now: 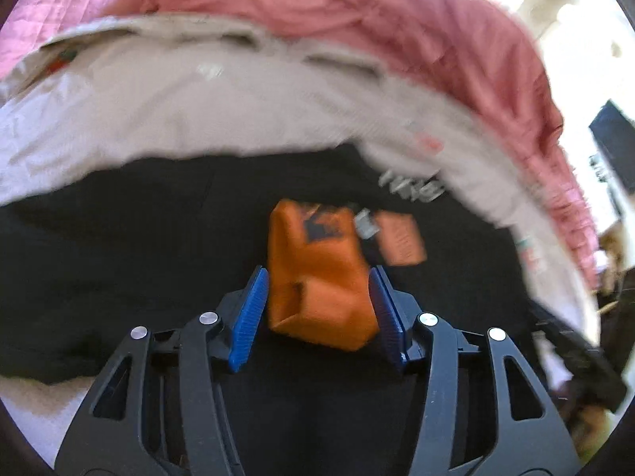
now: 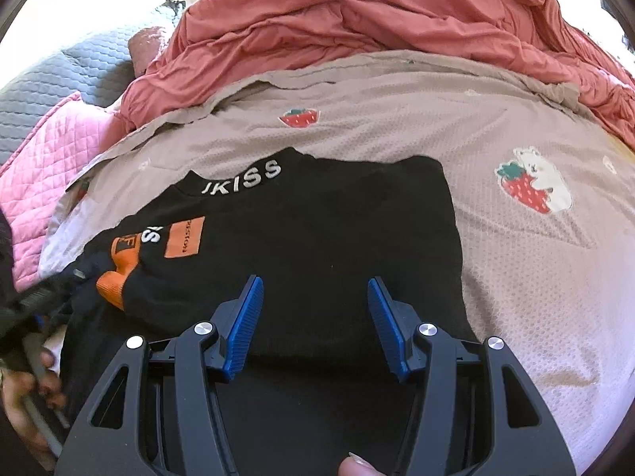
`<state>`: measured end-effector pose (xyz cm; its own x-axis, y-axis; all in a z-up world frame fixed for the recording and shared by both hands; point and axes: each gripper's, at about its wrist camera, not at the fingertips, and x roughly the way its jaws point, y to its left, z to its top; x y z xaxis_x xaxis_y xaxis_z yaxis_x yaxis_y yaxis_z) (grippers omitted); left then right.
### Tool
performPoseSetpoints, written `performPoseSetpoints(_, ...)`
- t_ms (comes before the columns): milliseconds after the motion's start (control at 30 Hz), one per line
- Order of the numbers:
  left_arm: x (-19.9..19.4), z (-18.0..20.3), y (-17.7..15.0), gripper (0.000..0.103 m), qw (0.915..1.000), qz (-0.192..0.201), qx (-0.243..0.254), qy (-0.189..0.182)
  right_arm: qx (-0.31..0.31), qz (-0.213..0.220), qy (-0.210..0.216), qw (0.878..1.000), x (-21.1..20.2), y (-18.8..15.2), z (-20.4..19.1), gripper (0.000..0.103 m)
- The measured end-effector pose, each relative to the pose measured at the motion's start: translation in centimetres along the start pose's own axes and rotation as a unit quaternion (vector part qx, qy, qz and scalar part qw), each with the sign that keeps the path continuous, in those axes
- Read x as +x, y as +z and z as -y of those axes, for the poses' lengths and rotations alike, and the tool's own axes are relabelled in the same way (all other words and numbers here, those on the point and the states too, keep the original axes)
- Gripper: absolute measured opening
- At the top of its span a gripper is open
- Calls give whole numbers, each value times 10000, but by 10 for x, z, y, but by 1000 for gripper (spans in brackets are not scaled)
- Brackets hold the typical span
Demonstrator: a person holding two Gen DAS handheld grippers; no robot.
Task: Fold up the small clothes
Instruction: 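Carry the cuff across the shirt body with the left gripper and release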
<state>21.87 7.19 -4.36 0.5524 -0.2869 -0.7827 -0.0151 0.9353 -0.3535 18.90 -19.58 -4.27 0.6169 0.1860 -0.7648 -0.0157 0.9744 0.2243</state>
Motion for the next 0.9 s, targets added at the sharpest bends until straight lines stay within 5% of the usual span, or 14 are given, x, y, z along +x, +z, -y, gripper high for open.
performPoseSetpoints(100, 3, -1, -5, 31, 9999, 26, -117, 48, 60, -20, 0, 10000, 1, -4, 2, 54)
performPoseSetpoints(133, 1, 0, -6, 18, 9999, 80, -100, 85, 84, -22, 6, 10000, 1, -4, 2, 54)
performPoseSetpoints(200, -5, -2, -7, 14, 9997, 129, -185, -79, 101, -2, 12, 9999, -1, -5, 2, 54)
performPoseSetpoints(300, -20, -5, -3, 13, 9990, 294, -232, -224, 90, 31, 35, 9999, -3, -5, 2, 54)
performPoseSetpoints(400, -35, -6, 1, 13, 9985, 519, -170, 12, 155, 14, -4, 9999, -1, -4, 5, 54)
performPoseSetpoints(600, -20, -28, 6, 15, 9977, 180, -336, 562, 462, -49, -12, 9989, 0, -5, 16, 54)
performPoseSetpoints(700, -30, -40, 9, 15, 9969, 299, -636, 356, 503, 28, -32, 9987, -4, -4, 18, 54)
performPoseSetpoints(833, -60, -27, 13, 16, 9952, 867, -355, 299, 386, 214, -110, 9990, -11, 2, 17, 54)
performPoseSetpoints(900, -64, -12, 13, 24, 9951, 974, -95, 154, 349, 266, 19, 9990, -12, 4, 16, 54)
